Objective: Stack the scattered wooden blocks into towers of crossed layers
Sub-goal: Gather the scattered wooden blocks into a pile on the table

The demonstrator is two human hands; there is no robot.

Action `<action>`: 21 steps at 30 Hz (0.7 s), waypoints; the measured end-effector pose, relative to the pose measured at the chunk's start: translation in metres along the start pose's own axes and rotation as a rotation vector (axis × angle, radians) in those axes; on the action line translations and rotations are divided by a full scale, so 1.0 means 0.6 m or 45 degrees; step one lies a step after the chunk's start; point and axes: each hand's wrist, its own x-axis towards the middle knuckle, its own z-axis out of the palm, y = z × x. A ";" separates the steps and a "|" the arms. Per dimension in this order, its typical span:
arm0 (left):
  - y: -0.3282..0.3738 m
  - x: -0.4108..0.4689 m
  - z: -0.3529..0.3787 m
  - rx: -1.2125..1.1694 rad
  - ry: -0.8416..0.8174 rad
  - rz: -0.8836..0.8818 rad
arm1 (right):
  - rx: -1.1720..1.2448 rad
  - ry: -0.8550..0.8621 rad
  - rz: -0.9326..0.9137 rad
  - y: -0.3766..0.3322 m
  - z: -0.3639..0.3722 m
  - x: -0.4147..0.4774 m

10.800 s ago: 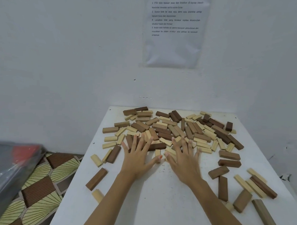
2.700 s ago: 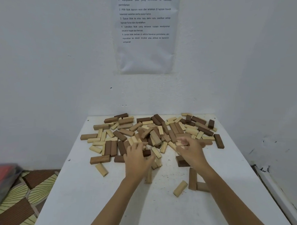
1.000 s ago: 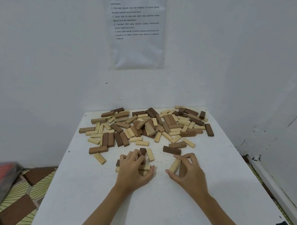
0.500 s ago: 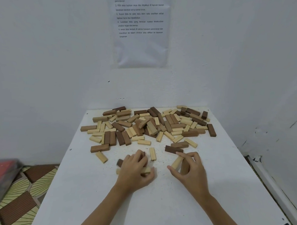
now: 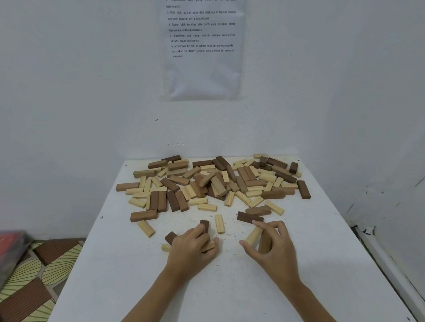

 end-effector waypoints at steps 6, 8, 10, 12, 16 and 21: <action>-0.009 0.033 0.000 -0.188 0.201 -0.211 | 0.142 0.051 -0.023 -0.018 0.005 0.022; -0.010 0.049 0.000 -0.237 0.240 -0.264 | 0.236 0.065 -0.018 -0.035 0.007 0.041; -0.007 0.072 -0.002 -0.345 0.295 -0.367 | 0.326 0.085 0.025 -0.051 0.013 0.067; -0.004 0.101 -0.002 -0.488 0.364 -0.485 | 0.419 0.075 0.085 -0.064 0.021 0.098; -0.019 0.169 0.007 -0.604 0.495 -0.623 | 0.452 0.014 0.092 -0.075 0.051 0.165; -0.061 0.229 0.040 -0.697 0.576 -0.696 | 0.452 -0.044 0.097 -0.067 0.099 0.237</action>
